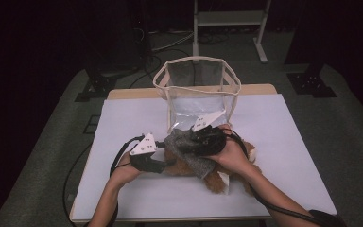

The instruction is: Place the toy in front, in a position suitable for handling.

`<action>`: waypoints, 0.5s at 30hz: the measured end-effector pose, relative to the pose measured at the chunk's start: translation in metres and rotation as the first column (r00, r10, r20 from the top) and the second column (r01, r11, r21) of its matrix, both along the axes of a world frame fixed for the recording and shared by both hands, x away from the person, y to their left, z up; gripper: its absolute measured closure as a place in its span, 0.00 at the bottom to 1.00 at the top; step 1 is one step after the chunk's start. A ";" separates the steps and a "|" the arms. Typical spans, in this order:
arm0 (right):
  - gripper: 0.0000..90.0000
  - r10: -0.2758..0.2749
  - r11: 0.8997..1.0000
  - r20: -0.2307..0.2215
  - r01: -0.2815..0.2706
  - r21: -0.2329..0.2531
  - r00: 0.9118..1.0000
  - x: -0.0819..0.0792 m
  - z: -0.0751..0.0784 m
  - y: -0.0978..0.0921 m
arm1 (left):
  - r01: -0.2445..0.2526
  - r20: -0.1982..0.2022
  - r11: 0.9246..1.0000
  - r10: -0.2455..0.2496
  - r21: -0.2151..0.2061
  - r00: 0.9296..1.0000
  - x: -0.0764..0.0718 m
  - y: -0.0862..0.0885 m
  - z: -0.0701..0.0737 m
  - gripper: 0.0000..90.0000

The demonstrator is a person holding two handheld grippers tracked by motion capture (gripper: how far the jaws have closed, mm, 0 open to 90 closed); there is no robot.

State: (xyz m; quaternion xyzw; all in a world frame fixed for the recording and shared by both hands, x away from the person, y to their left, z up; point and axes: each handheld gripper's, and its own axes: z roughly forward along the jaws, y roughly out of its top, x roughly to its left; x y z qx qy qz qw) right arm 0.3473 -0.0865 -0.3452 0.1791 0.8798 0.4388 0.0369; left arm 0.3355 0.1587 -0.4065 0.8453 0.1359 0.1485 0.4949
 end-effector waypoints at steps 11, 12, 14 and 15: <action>0.82 -0.027 0.999 0.010 0.028 -0.017 1.000 -0.007 -0.006 -0.026 | 0.007 -0.010 1.000 -0.007 -0.006 1.000 -0.001 -0.004 0.002 0.40; 0.82 -0.012 1.000 0.011 0.013 -0.008 1.000 -0.007 -0.006 -0.023 | 0.013 -0.015 1.000 -0.013 -0.006 1.000 -0.001 -0.004 0.001 0.40; 0.82 0.006 1.000 0.010 -0.007 0.002 1.000 -0.009 -0.006 -0.016 | 0.021 -0.016 1.000 -0.021 0.007 1.000 -0.001 -0.004 0.001 0.40; 0.82 0.014 1.000 0.010 -0.014 0.002 1.000 -0.008 -0.007 -0.013 | 0.021 -0.022 1.000 -0.021 0.009 1.000 -0.002 -0.004 0.000 0.40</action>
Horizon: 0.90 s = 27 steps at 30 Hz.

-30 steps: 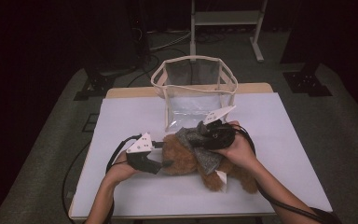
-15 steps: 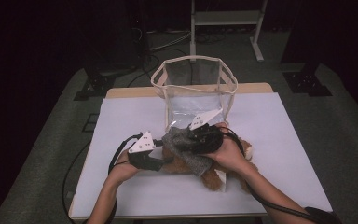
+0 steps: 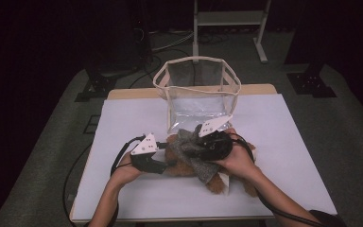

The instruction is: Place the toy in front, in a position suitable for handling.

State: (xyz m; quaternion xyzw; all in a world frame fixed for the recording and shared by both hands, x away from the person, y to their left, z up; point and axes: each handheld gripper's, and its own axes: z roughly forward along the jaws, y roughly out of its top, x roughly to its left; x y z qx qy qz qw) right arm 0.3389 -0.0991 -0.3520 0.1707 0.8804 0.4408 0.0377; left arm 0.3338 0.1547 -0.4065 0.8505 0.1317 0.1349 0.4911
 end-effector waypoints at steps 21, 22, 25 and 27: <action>0.81 -0.061 0.997 -0.057 0.059 -0.039 0.996 0.008 -0.006 -0.030 | 0.049 -0.059 0.998 -0.052 -0.048 0.997 -0.003 -0.007 0.010 0.17; 0.81 -0.053 0.997 -0.053 0.050 -0.050 0.997 0.005 -0.006 -0.029 | 0.052 -0.067 0.998 -0.054 -0.038 0.996 -0.003 -0.010 0.010 0.14; 0.81 -0.050 0.997 -0.036 0.047 -0.067 0.998 0.002 -0.002 -0.030 | 0.070 -0.044 0.998 -0.070 0.002 0.997 -0.006 -0.017 0.006 0.13; 0.80 -0.056 0.997 -0.048 0.053 -0.062 0.997 0.005 -0.001 -0.033 | 0.077 -0.030 0.997 -0.076 0.023 0.997 -0.008 -0.018 0.006 0.14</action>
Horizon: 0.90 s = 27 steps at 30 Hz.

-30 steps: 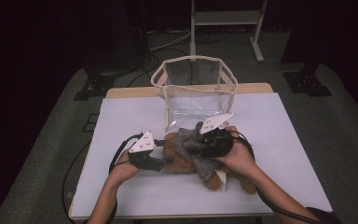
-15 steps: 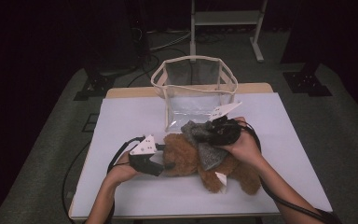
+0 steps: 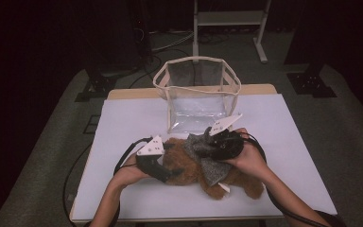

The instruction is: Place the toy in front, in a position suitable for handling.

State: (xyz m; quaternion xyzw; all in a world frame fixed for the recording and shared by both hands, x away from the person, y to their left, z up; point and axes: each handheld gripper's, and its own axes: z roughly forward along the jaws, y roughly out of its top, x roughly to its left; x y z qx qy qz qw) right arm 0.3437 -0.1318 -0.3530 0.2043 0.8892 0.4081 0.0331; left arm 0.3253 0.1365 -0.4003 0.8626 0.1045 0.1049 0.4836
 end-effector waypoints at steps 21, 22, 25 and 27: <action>0.51 0.035 0.997 0.112 -0.028 -0.070 0.993 -0.011 -0.006 0.003 | -0.009 0.002 1.000 0.009 0.015 1.000 0.000 0.002 -0.002 0.13; 0.51 0.032 0.998 0.120 -0.024 -0.066 0.992 -0.012 -0.006 0.003 | -0.010 0.000 1.000 0.010 0.016 1.000 0.000 0.002 -0.002 0.13; 0.52 0.017 0.999 0.116 -0.011 -0.048 0.993 -0.013 -0.007 0.001 | -0.011 0.003 1.000 0.011 0.023 1.000 0.000 0.001 -0.002 0.12; 0.52 -0.001 1.000 0.099 0.004 -0.029 0.995 -0.012 -0.007 0.001 | -0.016 0.003 1.000 0.016 0.027 1.000 0.000 0.000 -0.002 0.11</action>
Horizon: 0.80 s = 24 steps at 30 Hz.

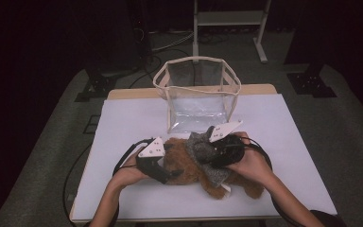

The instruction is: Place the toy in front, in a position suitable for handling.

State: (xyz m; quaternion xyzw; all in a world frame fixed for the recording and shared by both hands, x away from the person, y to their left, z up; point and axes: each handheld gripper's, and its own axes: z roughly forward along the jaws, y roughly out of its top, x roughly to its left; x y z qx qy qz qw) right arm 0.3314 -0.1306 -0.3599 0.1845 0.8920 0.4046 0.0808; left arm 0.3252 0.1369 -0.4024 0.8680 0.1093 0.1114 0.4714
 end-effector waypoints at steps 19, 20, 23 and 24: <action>0.66 -0.009 1.000 0.136 0.008 0.004 0.991 -0.015 -0.007 0.002 | 0.013 -0.005 1.000 -0.013 -0.007 1.000 0.000 0.001 -0.001 0.09; 0.72 -0.024 1.000 0.117 0.022 0.017 0.993 -0.014 -0.005 0.001 | 0.014 -0.005 1.000 -0.014 -0.010 1.000 0.001 0.002 -0.001 0.10; 0.80 -0.049 0.998 0.073 0.046 0.046 0.996 -0.010 0.001 0.004 | 0.016 -0.011 1.000 -0.016 -0.015 1.000 0.001 0.003 -0.001 0.12; 0.81 -0.042 0.998 0.056 0.039 0.050 0.998 -0.009 0.003 0.007 | 0.017 -0.012 1.000 -0.018 -0.017 1.000 0.001 0.003 -0.001 0.12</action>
